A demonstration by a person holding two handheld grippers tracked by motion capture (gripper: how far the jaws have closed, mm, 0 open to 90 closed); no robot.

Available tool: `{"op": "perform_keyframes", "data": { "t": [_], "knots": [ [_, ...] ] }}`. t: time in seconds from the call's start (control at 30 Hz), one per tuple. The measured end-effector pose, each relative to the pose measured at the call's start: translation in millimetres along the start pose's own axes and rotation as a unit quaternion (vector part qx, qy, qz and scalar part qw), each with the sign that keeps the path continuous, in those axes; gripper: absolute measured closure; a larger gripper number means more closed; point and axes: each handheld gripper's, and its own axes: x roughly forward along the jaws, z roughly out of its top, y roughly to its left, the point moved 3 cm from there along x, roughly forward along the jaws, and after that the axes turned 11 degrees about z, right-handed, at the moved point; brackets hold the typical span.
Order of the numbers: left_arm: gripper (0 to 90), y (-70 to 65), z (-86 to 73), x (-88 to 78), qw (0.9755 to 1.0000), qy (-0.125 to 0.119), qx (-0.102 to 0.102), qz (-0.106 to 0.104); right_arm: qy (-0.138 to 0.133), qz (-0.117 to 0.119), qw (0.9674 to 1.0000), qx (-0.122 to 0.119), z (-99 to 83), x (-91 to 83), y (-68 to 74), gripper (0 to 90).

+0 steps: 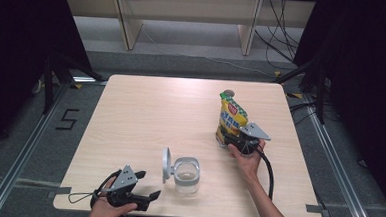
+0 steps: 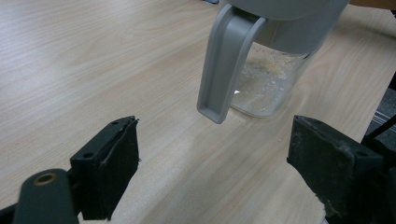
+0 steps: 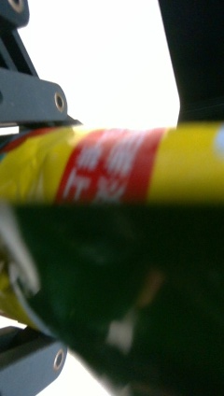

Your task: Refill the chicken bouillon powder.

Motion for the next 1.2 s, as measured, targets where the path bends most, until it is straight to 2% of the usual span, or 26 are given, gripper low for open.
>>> {"op": "perform_keyframes", "data": {
  "t": [0.07, 0.1, 0.2, 0.23, 0.27, 0.3, 0.33, 0.37, 0.4, 0.47, 0.5, 0.57, 0.63, 0.73, 0.77, 0.8, 0.83, 0.87, 0.93, 1.0, 1.03, 1.07, 1.1, 1.13, 1.17, 1.2],
  "knots": [
    [15.9, 0.1, 0.1, 0.1, 1.0, 0.0, 0.0, 0.0, 0.007, -0.003, 1.0, 0.005, 1.2, -1.7, 3.6, 41.0],
    [16.0, 0.0, 0.2, 0.1, 1.0, 0.001, -0.001, 0.0, 0.002, -0.001, 1.0, -0.004, 2.4, -1.7, 1.8, 41.3],
    [16.0, 0.9, 0.5, -0.6, 1.0, 0.002, 0.003, 0.0, 0.012, 0.0, 0.9999, -0.004, 4.5, -4.1, 6.5, 42.2],
    [16.0, 1.2, 0.4, -0.7, 1.0, 0.002, 0.002, 0.001, 0.014, 0.004, 0.9998, -0.012, 5.5, -4.3, 8.8, 42.5],
    [16.0, 0.2, -0.1, -0.8, 0.9999, 0.004, -0.01, 0.002, 0.02, -0.003, 0.9994, -0.03, 7.4, -6.0, 11.3, 42.7],
    [16.0, 1.3, 0.3, -1.0, 1.0, 0.003, -0.003, 0.002, 0.03, -0.002, 0.9986, -0.043, 8.9, -8.0, 15.3, 42.9],
    [16.0, 0.8, 0.1, -1.0, 0.9999, 0.004, -0.01, 0.002, 0.04, -0.001, 0.9959, -0.081, 11.3, -10.5, 15.8, 43.1],
    [16.0, 2.7, 0.6, -1.2, 1.0, 0.002, 0.003, 0.004, 0.047, 0.0, 0.9954, -0.084, 12.9, -13.1, 22.1, 43.1],
    [16.0, 3.0, 0.7, -1.9, 1.0, 0.005, 0.004, 0.007, 0.058, 0.007, 0.9933, -0.1, 15.3, -16.2, 26.0, 43.2],
    [16.0, 1.9, 0.8, -1.9, 1.0, 0.0, -0.003, 0.006, 0.056, 0.002, 0.9882, -0.143, 23.3, -23.5, 31.9, 43.2],
    [16.1, 2.1, 0.9, -1.9, 1.0, -0.001, -0.003, 0.003, 0.056, 0.002, 0.9878, -0.145, 26.7, -27.9, 36.6, 43.3],
    [16.0, 2.8, 0.7, -2.5, 1.0, 0.0, 0.001, 0.005, 0.057, 0.005, 0.9846, -0.165, 34.5, -37.5, 46.1, 43.3],
    [16.0, 3.7, 0.7, -2.8, 1.0, 0.001, 0.004, 0.007, 0.058, 0.003, 0.9783, -0.199, 42.1, -48.9, 55.4, 43.3],
    [16.0, 4.4, 0.4, -2.5, 1.0, 0.002, 0.004, 0.008, 0.064, 0.008, 0.9692, -0.238, 48.2, -67.7, 70.2, 43.3],
    [16.0, 3.1, -0.2, -2.5, 0.9999, 0.004, -0.009, 0.013, 0.065, 0.009, 0.9653, -0.253, 49.5, -73.5, 74.2, 43.3],
    [15.9, 4.8, -0.3, -2.6, 0.9999, 0.003, 0.002, 0.012, 0.067, 0.009, 0.9628, -0.262, 50.5, -79.6, 78.3, 43.3],
    [15.9, 4.7, -0.3, -2.3, 0.9999, 0.001, 0.0, 0.012, 0.069, 0.008, 0.9587, -0.276, 51.6, -84.9, 82.3, 43.4],
    [15.9, 6.2, -0.4, -2.6, 0.9999, 0.002, 0.006, 0.012, 0.071, 0.01, 0.9546, -0.289, 52.6, -90.2, 86.7, 43.4],
    [15.9, 6.1, -0.4, -2.7, 0.9999, 0.001, 0.002, 0.013, 0.078, 0.011, 0.9451, -0.317, 54.3, -99.4, 95.2, 43.4],
    [15.9, 6.0, -0.5, -2.6, 0.9999, 0.0, 0.001, 0.013, 0.085, 0.014, 0.9333, -0.348, 54.8, -106.9, 103.8, 43.4],
    [15.9, 6.1, -0.6, -2.8, 0.9999, 0.002, 0.002, 0.014, 0.09, 0.013, 0.9285, -0.36, 54.5, -110.3, 107.5, 43.4],
    [15.9, 6.1, -0.6, -2.7, 0.9999, 0.002, 0.003, 0.014, 0.094, 0.016, 0.9208, -0.378, 54.6, -112.9, 110.3, 43.4],
    [15.9, 6.1, -0.5, -2.8, 0.9999, 0.002, 0.003, 0.014, 0.099, 0.015, 0.9197, -0.38, 52.9, -115.9, 114.0, 43.4],
    [15.9, 6.2, -0.5, -2.8, 0.9999, 0.002, 0.003, 0.014, 0.104, 0.017, 0.9106, -0.4, 52.7, -117.5, 116.3, 43.4],
    [15.9, 6.2, -0.5, -2.7, 0.9999, 0.0, 0.003, 0.014, 0.111, 0.013, 0.905, -0.411, 51.5, -119.8, 118.9, 43.4],
    [15.9, 6.3, -0.5, -2.9, 0.9999, 0.001, 0.003, 0.014, 0.118, 0.011, 0.9016, -0.416, 50.0, -121.9, 121.1, 43.5]
  ]
}}
